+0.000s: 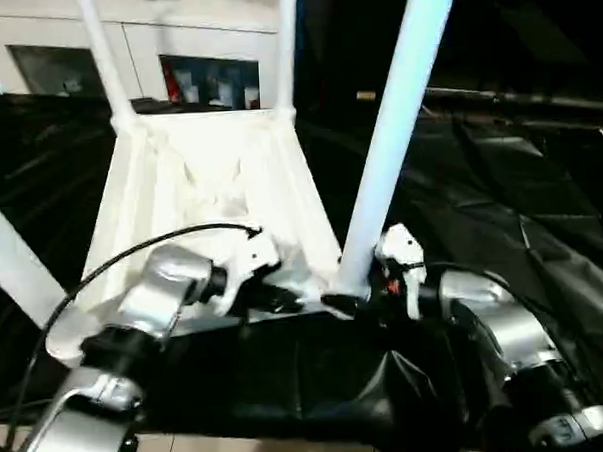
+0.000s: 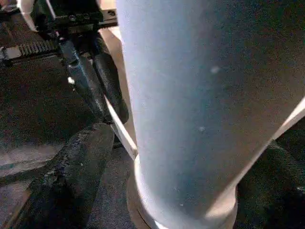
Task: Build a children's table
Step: Rotate leg to tighten
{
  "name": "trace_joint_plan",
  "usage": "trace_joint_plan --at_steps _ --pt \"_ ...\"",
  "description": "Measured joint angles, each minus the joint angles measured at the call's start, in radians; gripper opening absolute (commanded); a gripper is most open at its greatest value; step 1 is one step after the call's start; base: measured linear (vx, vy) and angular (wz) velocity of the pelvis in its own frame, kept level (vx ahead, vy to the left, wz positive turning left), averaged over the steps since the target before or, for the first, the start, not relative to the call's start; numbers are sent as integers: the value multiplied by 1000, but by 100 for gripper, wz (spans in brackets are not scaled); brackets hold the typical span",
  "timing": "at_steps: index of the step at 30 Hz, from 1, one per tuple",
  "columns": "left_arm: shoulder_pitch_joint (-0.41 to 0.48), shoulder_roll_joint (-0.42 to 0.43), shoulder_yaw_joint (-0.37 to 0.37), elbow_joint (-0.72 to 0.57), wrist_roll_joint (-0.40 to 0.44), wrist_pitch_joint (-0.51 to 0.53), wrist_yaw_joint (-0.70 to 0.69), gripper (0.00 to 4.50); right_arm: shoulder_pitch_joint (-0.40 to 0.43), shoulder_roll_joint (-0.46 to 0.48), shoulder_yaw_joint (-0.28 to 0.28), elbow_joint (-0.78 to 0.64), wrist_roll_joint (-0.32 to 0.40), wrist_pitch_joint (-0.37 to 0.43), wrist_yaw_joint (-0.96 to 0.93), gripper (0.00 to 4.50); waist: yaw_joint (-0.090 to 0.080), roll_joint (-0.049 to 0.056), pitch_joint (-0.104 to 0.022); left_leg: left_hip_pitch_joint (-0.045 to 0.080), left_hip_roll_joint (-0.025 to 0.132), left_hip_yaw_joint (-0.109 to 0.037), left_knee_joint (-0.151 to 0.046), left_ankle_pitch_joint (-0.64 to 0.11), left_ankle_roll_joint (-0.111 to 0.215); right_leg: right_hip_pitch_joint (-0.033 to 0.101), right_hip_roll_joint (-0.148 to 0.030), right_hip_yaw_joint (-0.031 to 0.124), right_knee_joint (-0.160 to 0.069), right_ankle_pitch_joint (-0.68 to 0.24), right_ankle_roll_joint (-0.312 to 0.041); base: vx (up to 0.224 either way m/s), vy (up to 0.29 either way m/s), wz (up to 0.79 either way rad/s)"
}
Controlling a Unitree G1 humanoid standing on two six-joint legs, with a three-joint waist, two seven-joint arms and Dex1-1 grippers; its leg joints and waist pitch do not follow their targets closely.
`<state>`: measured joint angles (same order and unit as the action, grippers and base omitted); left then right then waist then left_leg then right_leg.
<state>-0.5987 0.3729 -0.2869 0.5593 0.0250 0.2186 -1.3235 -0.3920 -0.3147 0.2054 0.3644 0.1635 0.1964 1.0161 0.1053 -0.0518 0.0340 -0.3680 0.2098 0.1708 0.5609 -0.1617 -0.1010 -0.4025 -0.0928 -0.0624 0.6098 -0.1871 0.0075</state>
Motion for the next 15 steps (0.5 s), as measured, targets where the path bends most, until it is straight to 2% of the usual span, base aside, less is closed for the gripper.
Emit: trace_joint_plan --at_steps 1,5,6,7,12,13,15 --pt "2 2 1 -3 0 1 -2 0 0 0 1 0 0 1 5 370 0 0 0 0 0 0 0 0 0 0 0 0 0 0 0 0 0 0" --pt "9 4 4 -17 0 2 -9 0 0 -2 -1 0 0 4 12 358 4 0 0 0 0 0 0 0 0 0 0 0 0 -1 0 0 0 0" --pt "9 5 4 -18 0 3 -11 0 0 -3 0 0 0 5 13 330 4 0 0 0 0 0 0 0 0 0 0 0 0 -1 0 0 0 0" --pt "10 5 4 -19 0 5 -12 0 0 -4 0 0 -1 5 13 321 4 0 0 0 0 0 0 0 0 0 0 0 0 -1 0 0 0 0" --pt "12 8 4 -24 0 8 -16 0 0 -3 0 0 -9 -2 9 311 5 0 0 0 0 0 0 0 0 0 0 0 0 -1 0 0 0 0" --pt "12 8 4 -24 0 8 -16 0 0 -3 0 0 -9 -2 9 283 5 0 0 0 0 0 0 0 0 0 0 0 0 -1 0 0 0 0" --pt "13 8 4 -25 0 9 -17 0 0 -3 1 0 -10 -3 8 279 6 0 0 0 0 0 0 0 0 0 0 0 0 -1 0 0 0 0"
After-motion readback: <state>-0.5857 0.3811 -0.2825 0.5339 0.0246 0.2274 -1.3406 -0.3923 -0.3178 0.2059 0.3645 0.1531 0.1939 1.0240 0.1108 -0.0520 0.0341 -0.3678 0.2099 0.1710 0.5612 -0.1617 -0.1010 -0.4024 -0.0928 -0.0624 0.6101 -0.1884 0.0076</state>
